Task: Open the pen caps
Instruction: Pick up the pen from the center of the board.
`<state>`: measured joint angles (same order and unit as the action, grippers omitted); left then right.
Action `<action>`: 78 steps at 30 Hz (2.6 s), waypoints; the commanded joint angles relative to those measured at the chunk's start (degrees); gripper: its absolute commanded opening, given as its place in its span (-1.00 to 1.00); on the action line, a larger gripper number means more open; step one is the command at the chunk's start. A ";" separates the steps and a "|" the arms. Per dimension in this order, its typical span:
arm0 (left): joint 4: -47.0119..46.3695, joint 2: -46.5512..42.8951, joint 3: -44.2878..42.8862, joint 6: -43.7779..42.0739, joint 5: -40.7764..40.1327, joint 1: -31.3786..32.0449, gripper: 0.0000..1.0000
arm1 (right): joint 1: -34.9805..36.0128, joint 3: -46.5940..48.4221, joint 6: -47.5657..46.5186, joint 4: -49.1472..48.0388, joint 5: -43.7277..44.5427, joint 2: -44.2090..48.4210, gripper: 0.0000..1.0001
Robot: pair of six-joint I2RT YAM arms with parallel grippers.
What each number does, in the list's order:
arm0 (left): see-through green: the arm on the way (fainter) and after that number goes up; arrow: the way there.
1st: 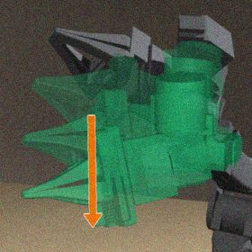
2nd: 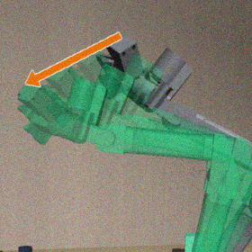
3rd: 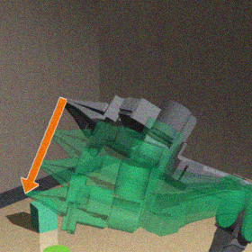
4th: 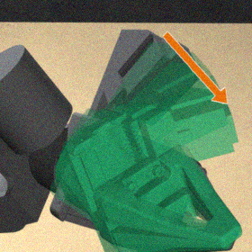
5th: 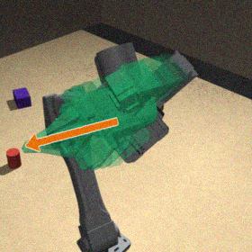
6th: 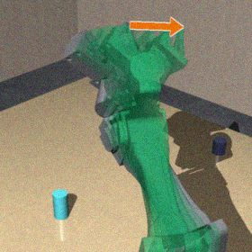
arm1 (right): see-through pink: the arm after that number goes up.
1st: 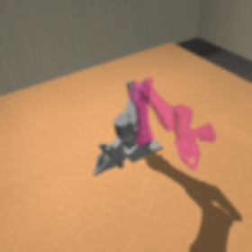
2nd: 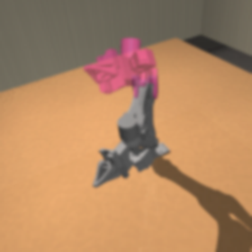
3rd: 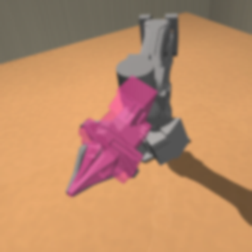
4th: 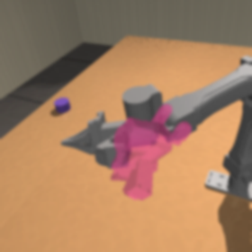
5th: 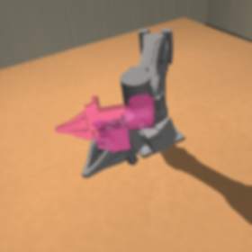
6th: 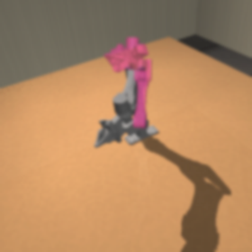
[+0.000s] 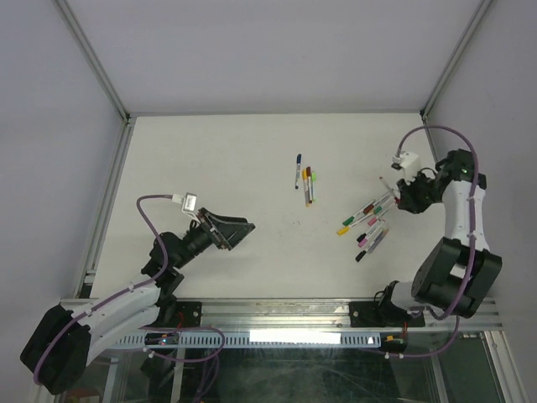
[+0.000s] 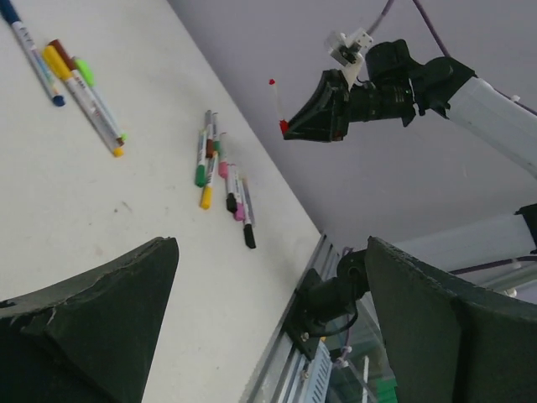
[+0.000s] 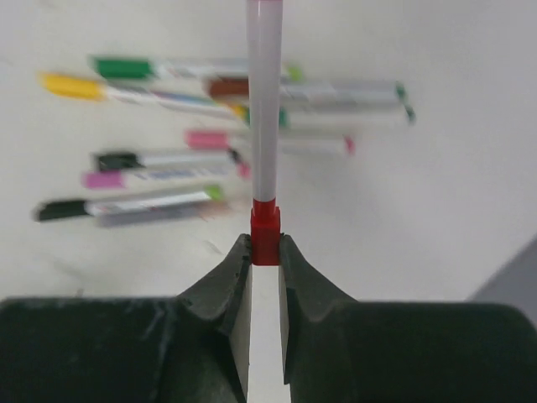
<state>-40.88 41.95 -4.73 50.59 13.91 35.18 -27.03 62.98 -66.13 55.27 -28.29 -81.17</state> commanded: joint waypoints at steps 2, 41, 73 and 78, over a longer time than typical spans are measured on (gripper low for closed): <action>-24.18 5.71 0.16 4.89 0.72 2.86 0.92 | 15.72 0.66 13.98 3.71 -20.12 10.84 -1.00; -58.87 44.87 -11.69 -19.39 -21.31 25.44 0.77 | 37.38 -11.01 22.73 -7.54 -50.67 10.00 -1.00; -58.84 55.30 -24.64 -17.17 -16.92 25.38 -0.25 | 39.86 -11.26 20.92 -6.33 -50.21 7.87 -1.00; -58.87 55.60 -24.91 -17.58 -16.12 25.38 -0.80 | 39.97 -11.16 20.91 -6.22 -50.24 7.69 -1.00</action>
<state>-83.70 97.12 -28.05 33.80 -2.70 60.38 12.16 51.66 -44.07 49.10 -75.53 -73.80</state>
